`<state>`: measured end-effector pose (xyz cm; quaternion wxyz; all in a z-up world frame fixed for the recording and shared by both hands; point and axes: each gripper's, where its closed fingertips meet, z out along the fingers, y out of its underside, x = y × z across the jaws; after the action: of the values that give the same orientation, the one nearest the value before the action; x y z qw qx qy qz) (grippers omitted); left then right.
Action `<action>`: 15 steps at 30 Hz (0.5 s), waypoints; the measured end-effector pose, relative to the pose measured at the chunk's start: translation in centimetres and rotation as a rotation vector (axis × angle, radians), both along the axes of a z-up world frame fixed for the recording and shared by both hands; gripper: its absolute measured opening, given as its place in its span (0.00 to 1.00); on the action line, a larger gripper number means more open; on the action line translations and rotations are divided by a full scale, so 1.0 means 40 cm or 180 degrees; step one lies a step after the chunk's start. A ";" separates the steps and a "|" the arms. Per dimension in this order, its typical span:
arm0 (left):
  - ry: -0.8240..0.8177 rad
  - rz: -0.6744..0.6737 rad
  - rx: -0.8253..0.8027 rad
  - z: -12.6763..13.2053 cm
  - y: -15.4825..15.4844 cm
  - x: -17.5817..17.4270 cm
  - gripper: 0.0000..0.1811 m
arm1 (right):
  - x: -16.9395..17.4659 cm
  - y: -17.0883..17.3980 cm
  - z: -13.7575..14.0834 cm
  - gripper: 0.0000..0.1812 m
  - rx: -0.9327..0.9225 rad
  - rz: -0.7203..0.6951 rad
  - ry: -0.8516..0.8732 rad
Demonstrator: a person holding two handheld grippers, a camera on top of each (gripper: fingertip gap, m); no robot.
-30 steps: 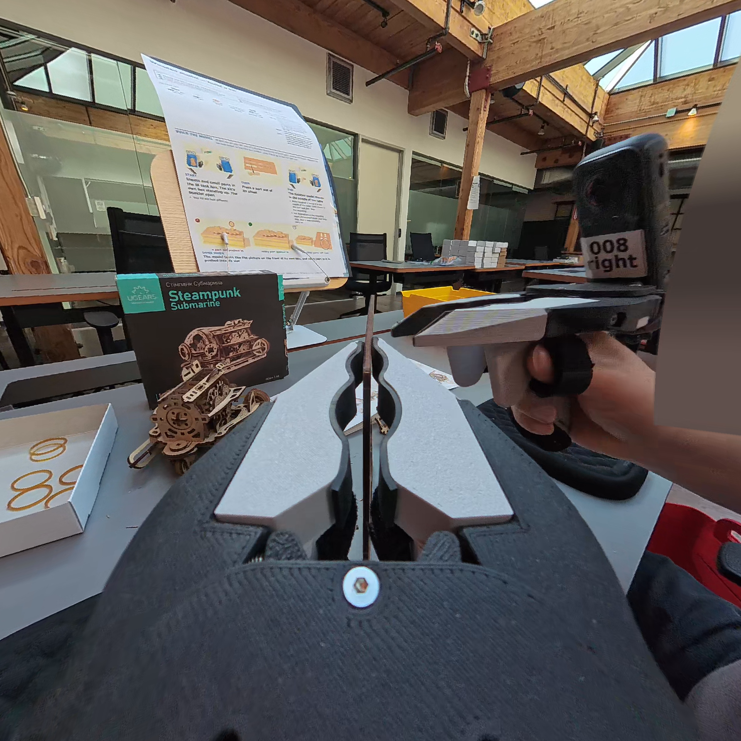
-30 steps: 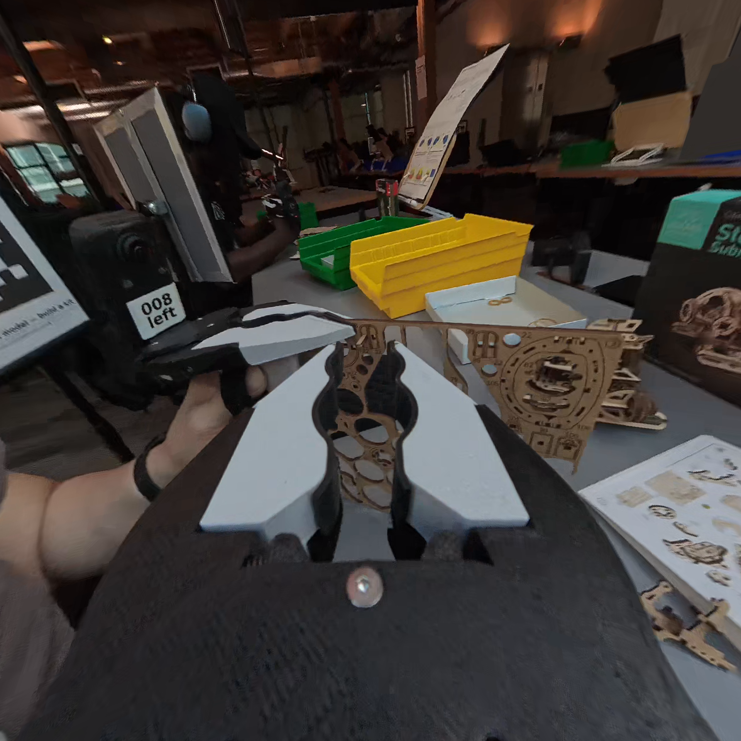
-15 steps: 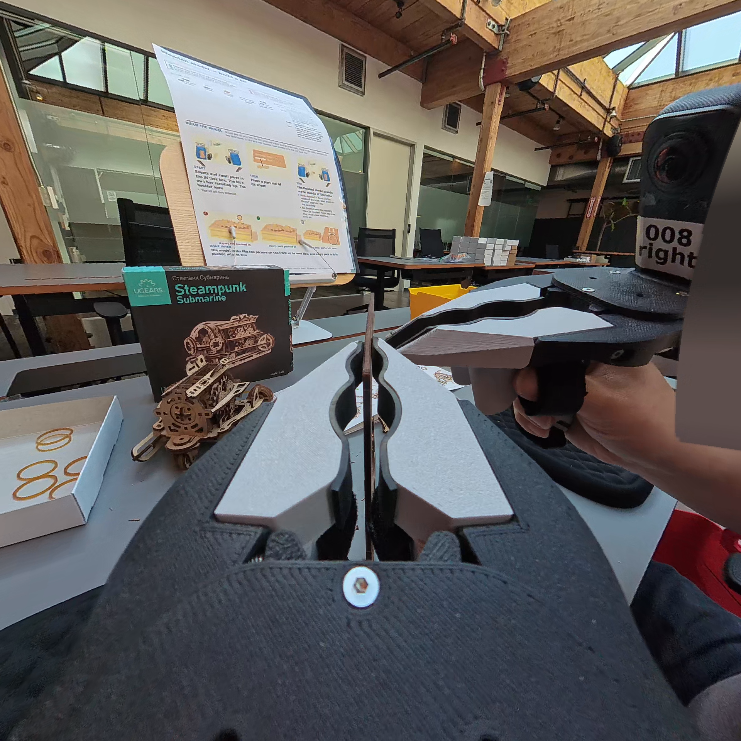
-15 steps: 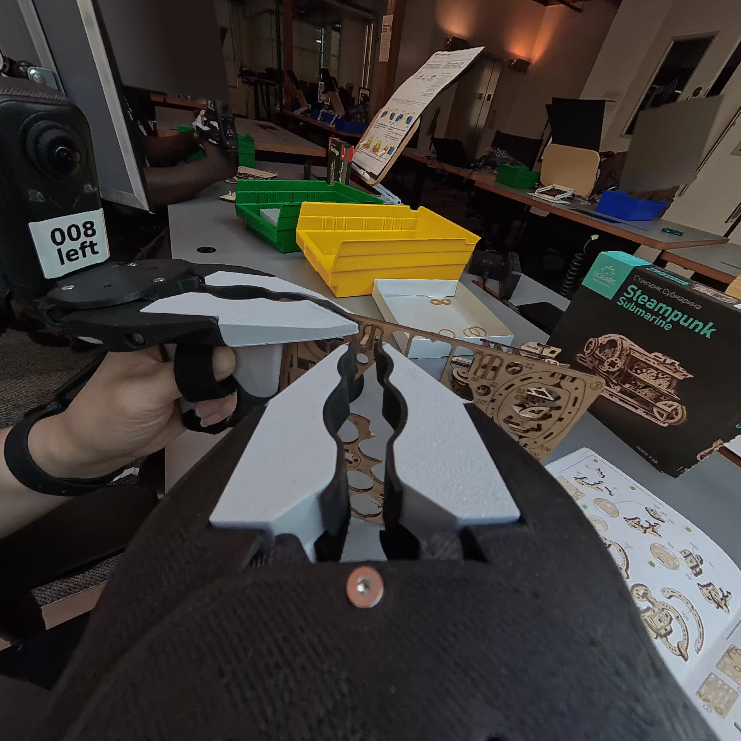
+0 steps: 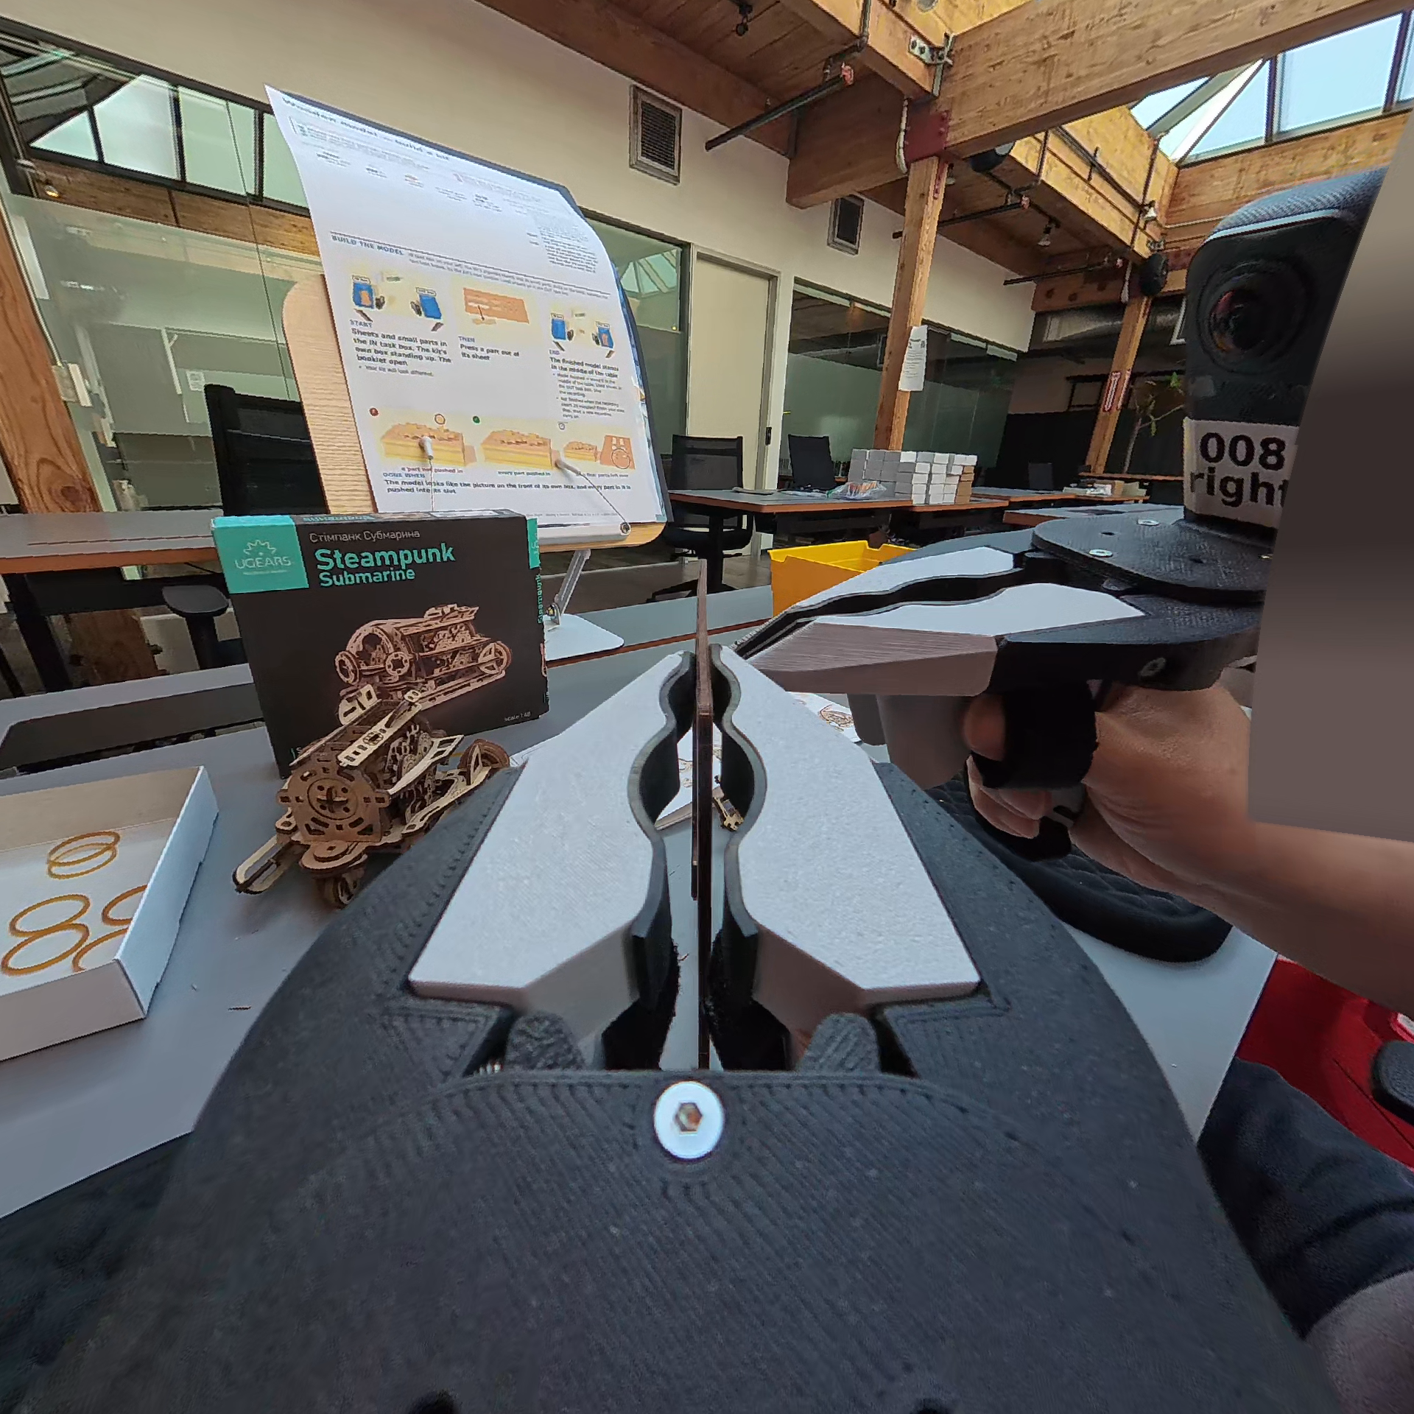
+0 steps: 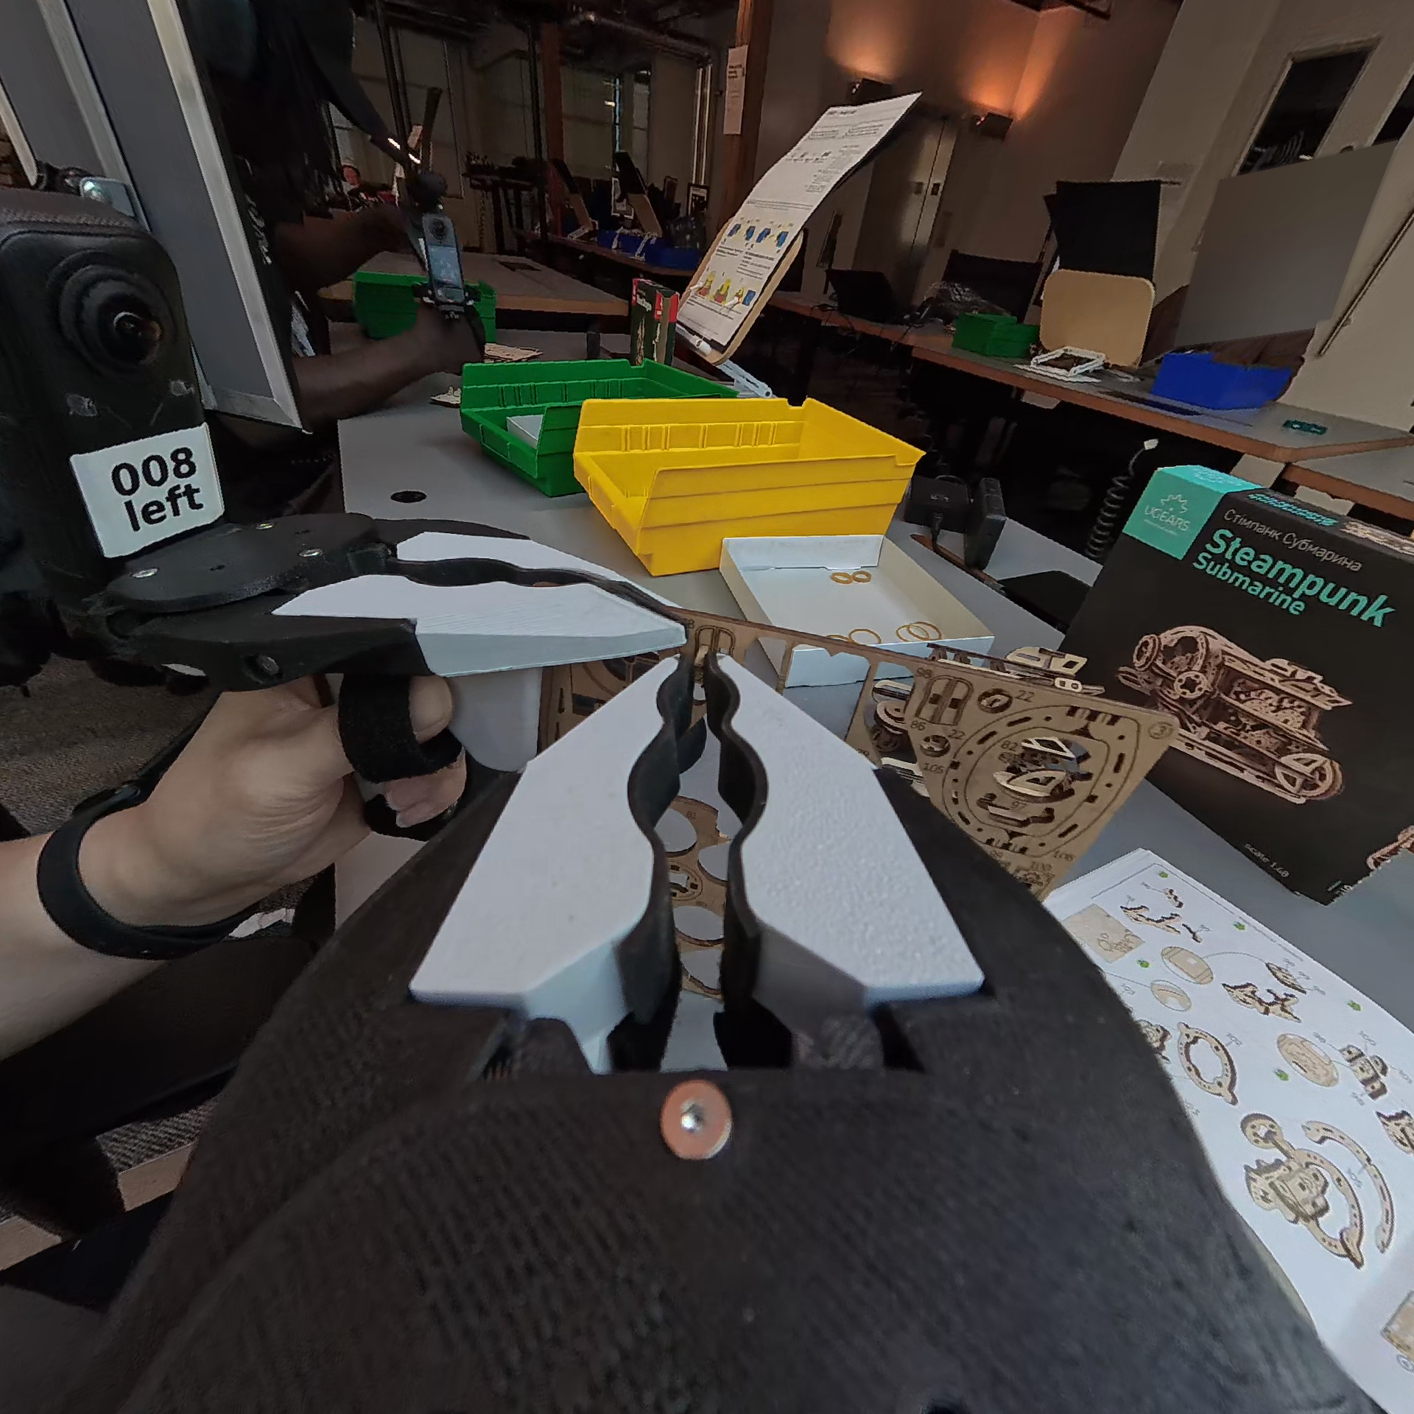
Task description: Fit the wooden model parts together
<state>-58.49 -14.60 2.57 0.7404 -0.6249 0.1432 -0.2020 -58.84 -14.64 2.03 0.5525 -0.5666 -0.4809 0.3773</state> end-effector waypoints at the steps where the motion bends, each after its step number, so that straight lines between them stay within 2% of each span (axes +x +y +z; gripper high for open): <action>1: 0.0002 -0.0025 -0.0001 0.000 0.000 0.002 0.00 | 0.002 0.000 0.000 0.00 -0.0001 -0.0005 0.0012; 8: -0.0004 -0.0216 -0.0011 -0.002 0.000 0.008 0.03 | 0.003 0.003 0.000 0.00 -0.0010 0.0008 0.0031; 15: 0.0119 -0.0163 -0.0010 -0.005 0.002 0.006 0.00 | 0.005 0.001 0.000 0.00 0.0035 0.0029 0.0014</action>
<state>-58.25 -14.52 2.38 0.7312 -0.6259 0.1727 -0.2094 -58.65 -14.59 2.05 0.5550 -0.5606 -0.4843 0.3784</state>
